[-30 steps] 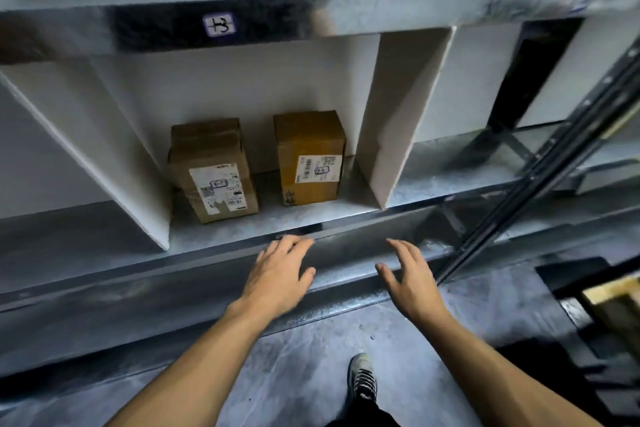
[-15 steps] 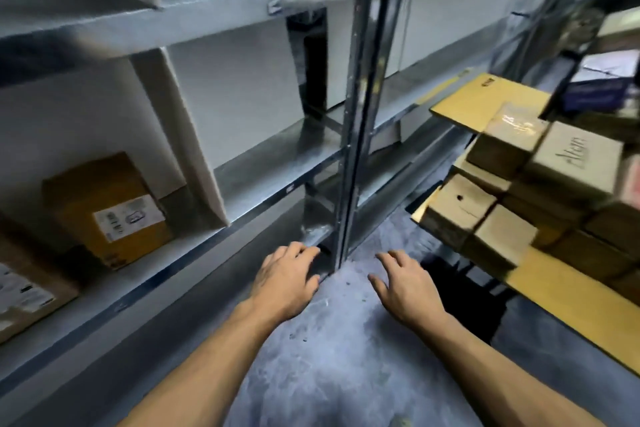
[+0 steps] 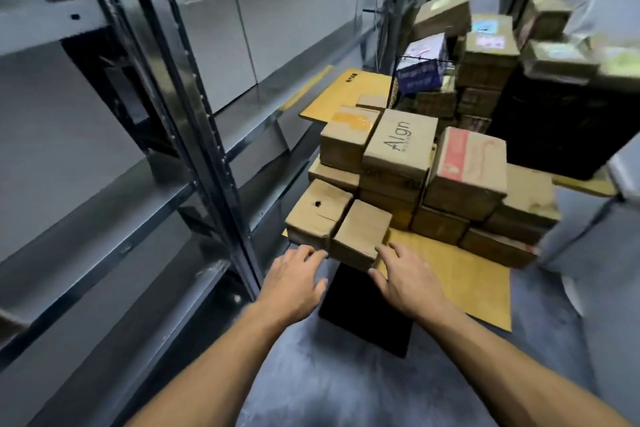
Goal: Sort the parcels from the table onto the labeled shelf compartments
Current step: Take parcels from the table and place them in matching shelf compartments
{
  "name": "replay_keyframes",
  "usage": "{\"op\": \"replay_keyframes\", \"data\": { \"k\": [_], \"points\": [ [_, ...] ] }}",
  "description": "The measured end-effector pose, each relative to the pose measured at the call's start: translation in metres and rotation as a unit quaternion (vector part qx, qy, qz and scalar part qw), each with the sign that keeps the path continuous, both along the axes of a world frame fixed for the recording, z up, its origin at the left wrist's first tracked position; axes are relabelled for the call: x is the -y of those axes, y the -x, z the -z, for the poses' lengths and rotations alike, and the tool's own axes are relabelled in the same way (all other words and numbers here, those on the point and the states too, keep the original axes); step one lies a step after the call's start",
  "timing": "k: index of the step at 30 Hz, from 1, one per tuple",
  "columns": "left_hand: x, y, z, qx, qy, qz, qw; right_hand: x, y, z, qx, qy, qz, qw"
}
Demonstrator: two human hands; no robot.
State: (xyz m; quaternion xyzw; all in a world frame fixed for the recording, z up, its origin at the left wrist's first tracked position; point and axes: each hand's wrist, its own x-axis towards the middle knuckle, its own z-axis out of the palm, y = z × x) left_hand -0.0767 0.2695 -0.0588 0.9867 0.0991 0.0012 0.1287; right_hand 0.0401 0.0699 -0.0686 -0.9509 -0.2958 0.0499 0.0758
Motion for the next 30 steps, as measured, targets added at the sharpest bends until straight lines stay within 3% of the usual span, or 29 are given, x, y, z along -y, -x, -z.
{"op": "replay_keyframes", "data": {
  "k": [18,24,30],
  "points": [
    [-0.007,-0.121,0.025,-0.057,-0.077,0.114,0.989,-0.014,-0.061,0.038,-0.117,0.010,0.056,0.992],
    [-0.017,-0.130,0.039,-0.039,-0.090,0.138,0.986,-0.030,-0.069,0.060,-0.235,-0.105,0.163,0.952],
    [-0.019,-0.131,0.048,-0.038,-0.054,0.143,0.987,-0.035,-0.063,0.072,-0.295,-0.242,0.194,0.904]
  ]
}}
